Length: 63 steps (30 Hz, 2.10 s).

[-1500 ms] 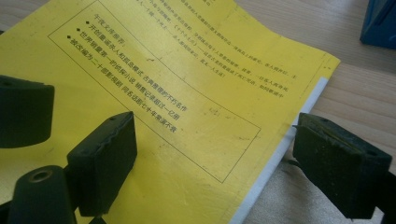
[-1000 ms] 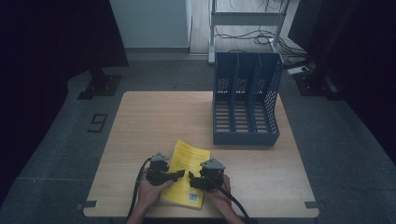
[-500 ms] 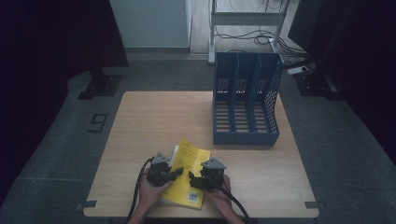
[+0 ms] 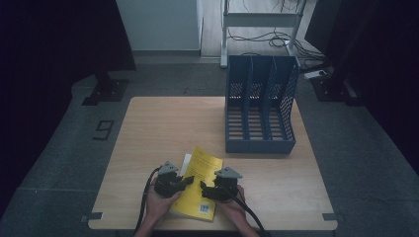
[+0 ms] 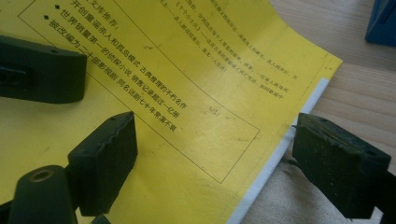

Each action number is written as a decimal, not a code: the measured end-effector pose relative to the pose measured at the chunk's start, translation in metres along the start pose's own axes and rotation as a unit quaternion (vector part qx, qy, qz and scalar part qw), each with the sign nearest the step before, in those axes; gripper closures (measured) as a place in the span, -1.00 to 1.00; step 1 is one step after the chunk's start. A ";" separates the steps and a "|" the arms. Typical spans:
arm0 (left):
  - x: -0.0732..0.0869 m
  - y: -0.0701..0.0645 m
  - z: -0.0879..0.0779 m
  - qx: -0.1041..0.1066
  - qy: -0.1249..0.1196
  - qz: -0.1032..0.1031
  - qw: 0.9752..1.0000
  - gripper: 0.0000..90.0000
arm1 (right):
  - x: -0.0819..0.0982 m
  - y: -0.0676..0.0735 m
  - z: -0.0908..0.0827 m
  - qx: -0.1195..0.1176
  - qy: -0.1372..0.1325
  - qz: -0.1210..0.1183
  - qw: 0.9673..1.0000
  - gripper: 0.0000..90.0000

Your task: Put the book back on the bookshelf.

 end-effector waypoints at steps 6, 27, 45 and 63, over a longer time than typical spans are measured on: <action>0.001 -0.001 -0.002 0.014 -0.029 -0.005 0.999 0.86 | 0.000 -0.003 -0.001 -0.013 -0.009 0.008 1.000 -0.67; -0.007 -0.018 -0.015 0.039 -0.060 0.025 0.997 0.91 | -0.013 -0.030 -0.025 -0.031 -0.039 0.036 0.998 -0.67; -0.016 -0.031 -0.027 0.043 -0.069 0.046 0.996 0.91 | -0.017 -0.039 -0.039 -0.044 -0.058 0.050 0.996 -0.67; -0.020 -0.039 -0.044 0.042 -0.106 0.058 0.992 0.91 | -0.018 -0.041 -0.038 -0.073 -0.063 0.054 0.994 -0.69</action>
Point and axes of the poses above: each handheld gripper's, and its own axes: z roughly forward along the jaws, x roughly out of its underside, y roughly to its left, the point moved 1 cm from there along z, roughly forward along the jaws, and after that the axes turned 15 degrees about x, right-handed, at the moved point
